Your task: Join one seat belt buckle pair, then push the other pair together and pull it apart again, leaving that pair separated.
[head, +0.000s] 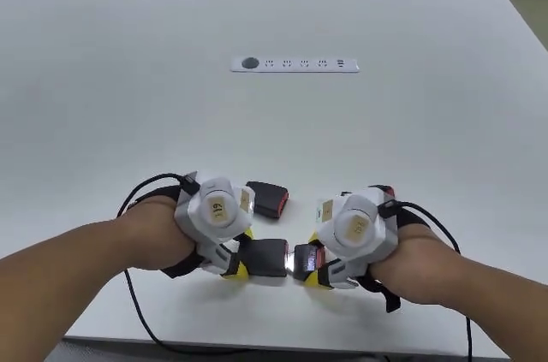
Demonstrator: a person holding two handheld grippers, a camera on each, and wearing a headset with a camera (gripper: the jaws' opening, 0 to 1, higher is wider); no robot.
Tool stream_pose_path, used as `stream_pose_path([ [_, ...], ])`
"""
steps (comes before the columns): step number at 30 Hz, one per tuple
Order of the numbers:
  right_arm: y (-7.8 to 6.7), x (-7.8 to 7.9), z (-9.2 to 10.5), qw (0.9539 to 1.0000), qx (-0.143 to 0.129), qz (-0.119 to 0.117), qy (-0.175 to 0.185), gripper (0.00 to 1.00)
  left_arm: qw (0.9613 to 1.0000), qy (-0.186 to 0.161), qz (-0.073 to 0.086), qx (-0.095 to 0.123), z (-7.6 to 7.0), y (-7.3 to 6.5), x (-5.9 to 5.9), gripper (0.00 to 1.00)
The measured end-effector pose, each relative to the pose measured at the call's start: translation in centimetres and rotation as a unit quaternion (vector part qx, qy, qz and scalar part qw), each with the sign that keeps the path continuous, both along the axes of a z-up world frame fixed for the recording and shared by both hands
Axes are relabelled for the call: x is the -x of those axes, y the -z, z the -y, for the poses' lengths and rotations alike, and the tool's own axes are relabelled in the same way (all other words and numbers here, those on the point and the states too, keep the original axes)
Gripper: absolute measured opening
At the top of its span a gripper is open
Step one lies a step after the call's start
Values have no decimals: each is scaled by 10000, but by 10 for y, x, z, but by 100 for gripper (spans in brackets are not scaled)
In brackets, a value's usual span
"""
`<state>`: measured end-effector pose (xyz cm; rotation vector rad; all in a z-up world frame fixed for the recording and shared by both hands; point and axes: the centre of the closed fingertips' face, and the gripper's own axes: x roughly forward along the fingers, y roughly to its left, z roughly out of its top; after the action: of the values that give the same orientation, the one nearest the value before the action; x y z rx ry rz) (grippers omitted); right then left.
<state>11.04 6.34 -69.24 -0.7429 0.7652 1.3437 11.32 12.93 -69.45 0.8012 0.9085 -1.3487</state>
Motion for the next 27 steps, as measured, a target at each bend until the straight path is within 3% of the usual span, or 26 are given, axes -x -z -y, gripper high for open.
stream_pose_path([
  [11, -1, -3, 2, 9999, -104, -87, 24, 32, 9999, 92, -45, -100, 0, -2, -1, 30],
  [19, -1, -2, 1, 10000, -75, -8, 5, 33, 9998, 53, 5, -172, -1, -1, -1, 31],
  [27, -4, 0, 1, 9999, -84, -10, 59, 34, 10000, 9, -16, -29, -1, -2, -1, 33],
])
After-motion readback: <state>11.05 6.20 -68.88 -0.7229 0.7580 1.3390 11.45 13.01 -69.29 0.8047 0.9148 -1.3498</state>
